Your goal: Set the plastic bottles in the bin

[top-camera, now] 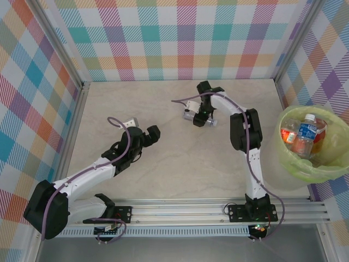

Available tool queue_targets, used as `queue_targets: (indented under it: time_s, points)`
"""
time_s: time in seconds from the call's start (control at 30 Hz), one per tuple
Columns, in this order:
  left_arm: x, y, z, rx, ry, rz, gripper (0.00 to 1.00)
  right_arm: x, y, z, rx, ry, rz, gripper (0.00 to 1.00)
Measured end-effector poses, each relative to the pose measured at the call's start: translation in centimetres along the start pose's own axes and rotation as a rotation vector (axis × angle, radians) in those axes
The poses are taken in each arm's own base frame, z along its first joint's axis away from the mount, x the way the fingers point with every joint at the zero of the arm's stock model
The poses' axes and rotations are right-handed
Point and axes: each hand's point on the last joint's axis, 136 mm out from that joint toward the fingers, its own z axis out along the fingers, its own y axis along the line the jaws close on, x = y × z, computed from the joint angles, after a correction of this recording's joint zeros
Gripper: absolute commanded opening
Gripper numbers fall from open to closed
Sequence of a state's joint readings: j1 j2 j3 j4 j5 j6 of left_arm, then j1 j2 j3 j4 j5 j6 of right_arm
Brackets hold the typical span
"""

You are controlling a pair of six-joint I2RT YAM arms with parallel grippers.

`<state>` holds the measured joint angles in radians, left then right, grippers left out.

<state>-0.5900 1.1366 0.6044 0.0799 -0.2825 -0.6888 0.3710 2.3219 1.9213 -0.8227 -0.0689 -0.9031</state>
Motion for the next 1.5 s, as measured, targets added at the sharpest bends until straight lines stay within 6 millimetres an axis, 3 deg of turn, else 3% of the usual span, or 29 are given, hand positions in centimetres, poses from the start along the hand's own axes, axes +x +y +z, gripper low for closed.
queue_targets:
  time_s: [0.13, 0.23, 0.33, 0.47, 0.6, 0.7, 0.8, 0.87, 0.97, 1.1, 1.27, 1.5]
  points:
    - [0.0, 0.1, 0.1, -0.003, 0.000, -0.001, 1.00, 0.7, 2.1, -2.9, 0.013, -0.031, 0.045, 0.47]
    - [0.3, 0.2, 0.4, -0.009, 0.009, 0.002, 1.00, -0.1, 2.8, -8.0, 0.086, -0.115, 0.090, 0.46]
    - [0.7, 0.3, 1.0, -0.013, 0.023, 0.005, 1.00, -2.0, 3.2, -15.8, 0.208, -0.277, 0.138, 0.46]
    - [1.5, 0.4, 1.7, -0.014, 0.047, 0.009, 1.00, -3.0, 5.1, -28.8, 0.418, -0.544, 0.192, 0.45]
    - [2.1, 0.3, 2.4, -0.007, 0.068, 0.010, 1.00, -0.1, 7.3, -40.1, 0.654, -0.733, 0.284, 0.45]
    - [2.5, -0.1, 3.1, 0.001, 0.085, 0.011, 1.00, 4.5, 7.1, -45.1, 0.848, -0.761, 0.427, 0.45]
    - [2.5, -0.7, 3.6, 0.016, 0.103, 0.009, 1.00, 10.2, 6.3, -47.6, 1.034, -0.709, 0.608, 0.45]
    - [2.4, -1.2, 3.9, 0.030, 0.111, 0.006, 1.00, 14.0, 5.6, -48.1, 1.145, -0.631, 0.719, 0.46]
    - [2.2, -2.1, 4.0, 0.054, 0.116, 0.000, 1.00, 19.9, 5.2, -47.7, 1.296, -0.479, 0.867, 0.46]
    - [1.9, -3.0, 3.9, 0.079, 0.125, -0.003, 1.00, 26.1, 6.0, -46.1, 1.407, -0.302, 1.019, 0.47]
    - [1.9, -3.0, 3.4, 0.078, 0.137, -0.002, 1.00, 30.7, 7.5, -46.3, 1.504, -0.191, 1.138, 0.49]
    - [1.1, -3.3, 2.4, 0.089, 0.121, -0.004, 1.00, 33.7, 9.2, -48.8, 1.652, -0.146, 1.259, 0.56]
